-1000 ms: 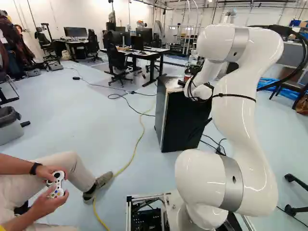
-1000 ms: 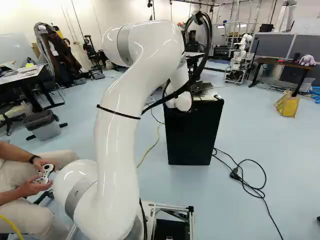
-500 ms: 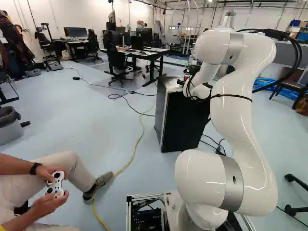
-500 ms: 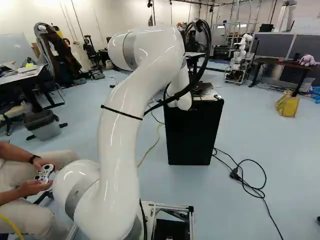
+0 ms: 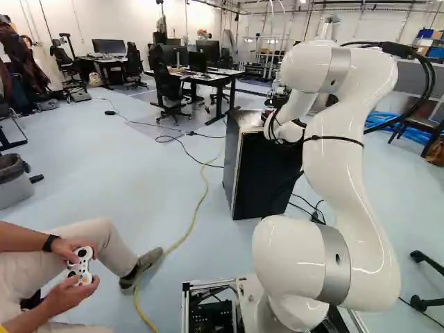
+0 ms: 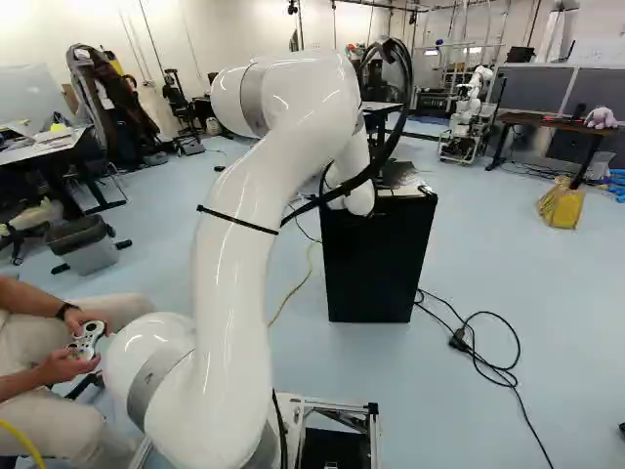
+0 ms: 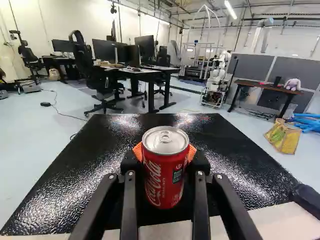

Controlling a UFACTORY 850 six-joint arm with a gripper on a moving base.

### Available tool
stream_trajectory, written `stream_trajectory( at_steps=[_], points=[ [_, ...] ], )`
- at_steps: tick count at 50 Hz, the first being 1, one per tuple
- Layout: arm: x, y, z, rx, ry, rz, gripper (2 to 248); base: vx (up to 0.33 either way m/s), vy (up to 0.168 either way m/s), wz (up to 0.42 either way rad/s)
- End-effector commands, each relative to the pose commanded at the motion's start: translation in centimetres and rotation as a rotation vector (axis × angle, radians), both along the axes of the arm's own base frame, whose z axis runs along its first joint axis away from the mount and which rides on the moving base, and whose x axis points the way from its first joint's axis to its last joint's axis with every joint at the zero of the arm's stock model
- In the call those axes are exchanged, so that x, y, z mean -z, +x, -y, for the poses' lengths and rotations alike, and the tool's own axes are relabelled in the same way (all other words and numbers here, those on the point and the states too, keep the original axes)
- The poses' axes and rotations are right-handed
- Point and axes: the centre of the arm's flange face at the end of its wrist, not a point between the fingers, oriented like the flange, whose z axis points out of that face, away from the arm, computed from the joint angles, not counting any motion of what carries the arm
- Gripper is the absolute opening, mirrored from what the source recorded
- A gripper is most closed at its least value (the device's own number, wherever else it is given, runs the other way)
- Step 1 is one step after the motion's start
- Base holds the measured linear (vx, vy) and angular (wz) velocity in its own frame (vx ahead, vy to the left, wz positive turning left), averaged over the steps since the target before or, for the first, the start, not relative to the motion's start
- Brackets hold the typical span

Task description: Grab a drink from the fridge

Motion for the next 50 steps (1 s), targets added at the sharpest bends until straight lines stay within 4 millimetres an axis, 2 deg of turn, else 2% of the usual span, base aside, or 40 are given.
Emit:
stream_trajectory(
  at_steps=[50],
  points=[
    [-5.3,-0.1,0.0,0.000,-0.029,0.071,98,0.000,0.000,0.000]
  ],
)
